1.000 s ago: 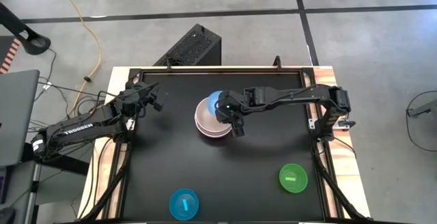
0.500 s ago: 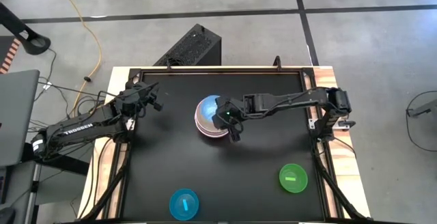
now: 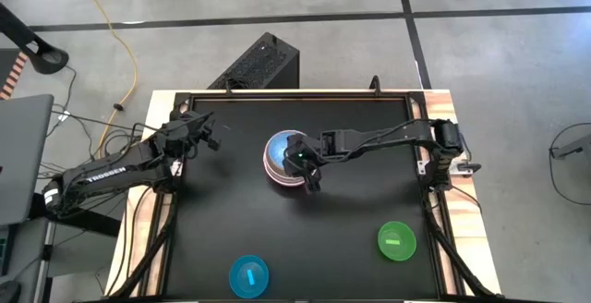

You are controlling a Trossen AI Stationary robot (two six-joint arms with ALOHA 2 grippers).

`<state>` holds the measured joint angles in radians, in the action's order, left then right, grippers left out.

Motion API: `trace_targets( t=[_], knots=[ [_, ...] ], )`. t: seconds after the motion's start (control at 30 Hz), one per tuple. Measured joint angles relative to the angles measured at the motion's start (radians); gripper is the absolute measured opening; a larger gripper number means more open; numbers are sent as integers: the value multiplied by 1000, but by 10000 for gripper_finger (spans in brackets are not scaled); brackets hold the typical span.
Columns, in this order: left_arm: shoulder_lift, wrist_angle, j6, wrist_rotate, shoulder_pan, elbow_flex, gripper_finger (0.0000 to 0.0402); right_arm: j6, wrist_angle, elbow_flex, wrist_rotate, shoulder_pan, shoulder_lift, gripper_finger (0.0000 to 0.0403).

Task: Nest bowls inside each other
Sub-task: Stack the light blue bowl on top of the white bowl

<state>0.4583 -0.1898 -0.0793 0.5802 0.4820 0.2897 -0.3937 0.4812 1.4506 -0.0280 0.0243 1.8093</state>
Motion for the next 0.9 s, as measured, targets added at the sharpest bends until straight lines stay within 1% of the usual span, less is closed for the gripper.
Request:
trace_targets(
  t=[0.27, 0.6, 0.9],
  knots=[
    [0, 0, -1, -1, 0, 0, 94, 8, 15, 0, 0, 8, -4, 5],
    [0, 0, -1, -1, 0, 0, 94, 26, 20, 0, -25, 12, -4, 5],
    [0, 0, 3, -16, 0, 0, 94, 23, 20, 0, -28, 25, 55, 5]
  ],
)
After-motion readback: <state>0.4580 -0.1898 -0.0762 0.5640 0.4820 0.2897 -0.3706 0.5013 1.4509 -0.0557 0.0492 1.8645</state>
